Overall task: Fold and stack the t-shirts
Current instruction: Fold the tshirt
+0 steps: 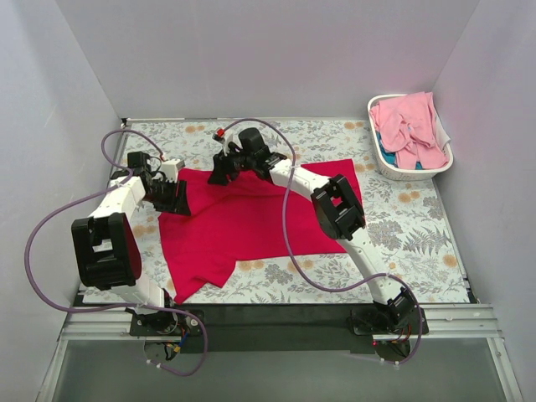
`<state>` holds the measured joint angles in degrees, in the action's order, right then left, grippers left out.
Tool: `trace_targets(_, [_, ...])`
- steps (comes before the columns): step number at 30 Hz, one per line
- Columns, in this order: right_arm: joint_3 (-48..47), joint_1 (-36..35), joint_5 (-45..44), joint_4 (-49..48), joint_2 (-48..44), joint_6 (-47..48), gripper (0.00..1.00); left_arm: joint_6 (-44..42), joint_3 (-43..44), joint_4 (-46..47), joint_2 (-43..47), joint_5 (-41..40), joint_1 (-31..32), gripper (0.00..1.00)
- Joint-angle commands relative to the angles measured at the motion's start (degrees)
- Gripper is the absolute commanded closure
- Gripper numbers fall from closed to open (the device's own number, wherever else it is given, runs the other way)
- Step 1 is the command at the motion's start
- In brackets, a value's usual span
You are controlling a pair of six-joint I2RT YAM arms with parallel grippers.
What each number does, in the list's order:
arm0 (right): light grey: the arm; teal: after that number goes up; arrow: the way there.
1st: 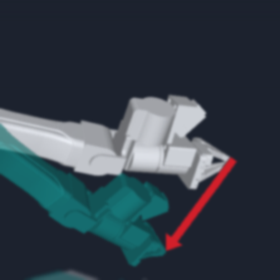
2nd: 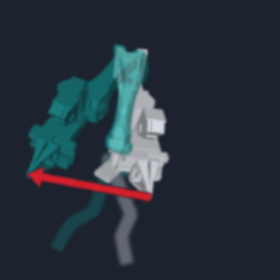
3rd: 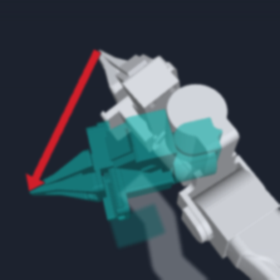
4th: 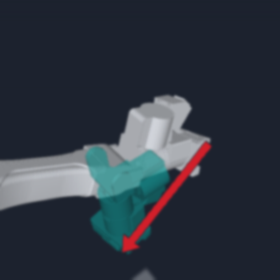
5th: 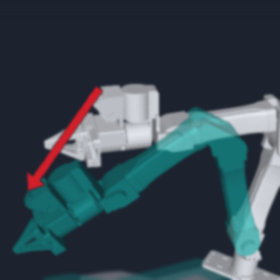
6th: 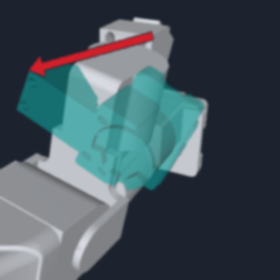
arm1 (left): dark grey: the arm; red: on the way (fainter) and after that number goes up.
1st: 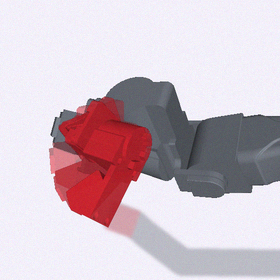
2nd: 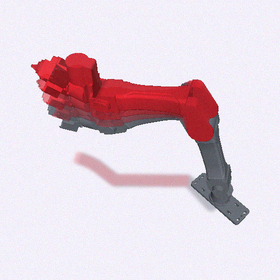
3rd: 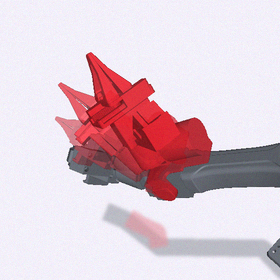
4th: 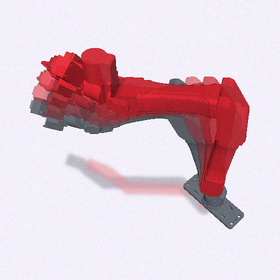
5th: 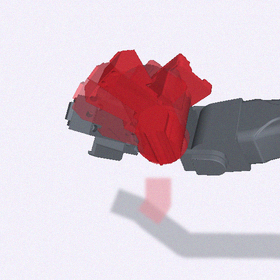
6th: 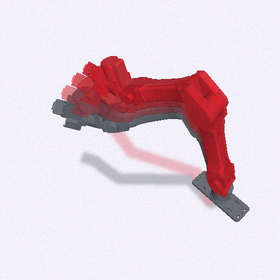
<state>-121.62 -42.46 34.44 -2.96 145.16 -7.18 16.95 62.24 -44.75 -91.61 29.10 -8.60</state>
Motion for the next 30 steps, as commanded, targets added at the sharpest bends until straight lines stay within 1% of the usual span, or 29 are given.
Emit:
trace_targets(1, [-1.34, -0.78, -0.86, -4.95, 0.91, -1.43, 0.43, 0.19, -0.62, 0.89, 0.65, 1.05, -0.37, 0.55])
trace_targets(7, [-1.69, -2.01, -1.21, -5.83, 2.32, -1.26, 0.46, -0.51, -1.59, 0.98, 1.44, 0.26, -0.63, 0.55])
trace_targets(17, [-1.6, -2.37, -3.94, -6.18, 3.81, -0.56, 0.44, -0.95, -2.65, 1.25, 1.97, 0.17, -0.63, 0.54])
trace_targets(18, [-1.6, -2.45, -3.94, -6.27, 3.99, -0.47, 0.5, -1.04, -2.73, 1.33, 1.88, 0.08, -0.54, 0.54])
trace_targets(19, [-1.6, -2.45, -3.94, -6.27, 4.07, -0.38, 0.53, -1.22, -3.0, 1.42, 1.96, 0.08, -0.63, 0.55])
trace_targets(20, [-1.6, -2.46, -3.94, -6.27, 3.99, -0.38, 0.61, -1.3, -3.09, 1.68, 1.96, 0.08, -0.63, 0.55])
trace_targets(21, [-1.6, -2.54, -3.85, -6.18, 3.81, -0.38, 0.64, -1.39, -3.26, 1.77, 1.79, 0.25, -0.63, 0.56])
trace_targets(22, [-1.51, -2.54, -3.76, -6.27, 3.64, -0.38, 0.67, -1.65, -3.35, 1.69, 1.62, 0.34, -0.54, 0.58])
trace_targets(25, [-0.9, -2.54, -2.97, -6.18, 2.67, -0.2, 0.74, -2.53, -2.91, 0.72, 0.56, 1.13, -0.54, 0.59])
trace_targets(27, [-0.72, -2.46, -2.88, -6.18, 2.23, 0.06, 0.8, -2.27, -2.91, 1.33, 0.47, 0.78, -0.54, 0.58])
trace_targets(29, [-0.63, -2.46, -2.71, -6.18, 1.88, 0.06, 0.83, -2.01, -3.0, 2.56, 0.3, -0.44, -0.54, 0.57])
trace_targets(30, [-0.55, -2.54, -2.62, -6.27, 1.62, 0.23, 0.87, -1.83, -3.0, 3.0, 0.3, -1.06, -0.63, 0.57])
